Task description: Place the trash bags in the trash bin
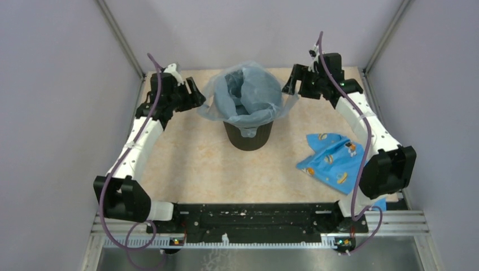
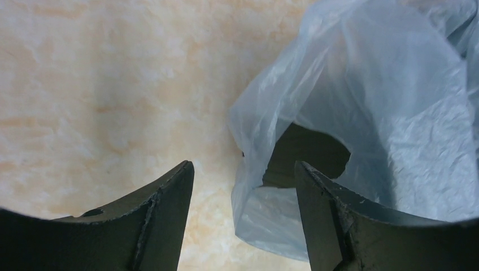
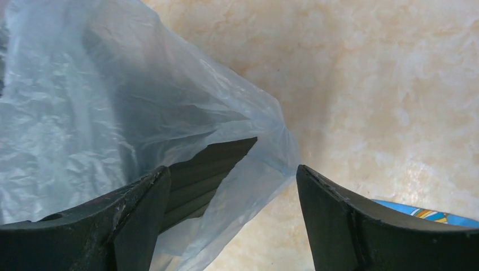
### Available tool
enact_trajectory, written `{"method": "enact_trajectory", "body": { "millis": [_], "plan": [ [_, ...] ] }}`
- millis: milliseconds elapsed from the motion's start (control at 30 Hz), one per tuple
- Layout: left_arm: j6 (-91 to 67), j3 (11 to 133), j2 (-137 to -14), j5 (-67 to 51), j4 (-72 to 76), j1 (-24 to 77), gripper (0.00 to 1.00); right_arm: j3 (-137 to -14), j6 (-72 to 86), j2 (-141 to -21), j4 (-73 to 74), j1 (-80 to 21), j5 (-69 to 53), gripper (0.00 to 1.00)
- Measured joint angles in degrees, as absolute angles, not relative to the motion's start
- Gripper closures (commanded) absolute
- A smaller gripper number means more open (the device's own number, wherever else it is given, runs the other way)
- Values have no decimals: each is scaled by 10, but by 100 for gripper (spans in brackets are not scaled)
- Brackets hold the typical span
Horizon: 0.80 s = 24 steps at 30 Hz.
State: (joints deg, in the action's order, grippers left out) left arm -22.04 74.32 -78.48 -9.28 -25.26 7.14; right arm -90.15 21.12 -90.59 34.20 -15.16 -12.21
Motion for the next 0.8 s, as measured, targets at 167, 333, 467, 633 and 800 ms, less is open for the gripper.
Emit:
{"method": "enact_trajectory", "body": {
  "millis": [167, 333, 467, 633, 800],
  "plan": [
    [-238, 700, -783, -146, -248, 71, 27, -850, 228, -906, 308, -148, -136, 23],
    [-253, 683, -783, -170, -234, 71, 36, -817, 246, -906, 279, -148, -147, 35],
    [-265, 669, -791, -172, -214, 71, 49, -807, 258, -906, 262, -148, -154, 53],
    [-283, 659, -828, -185, -197, 71, 83, -783, 269, -906, 236, -148, -155, 82],
    [-291, 659, -857, -189, -190, 71, 100, -761, 272, -906, 227, -148, -141, 100]
  ]
}}
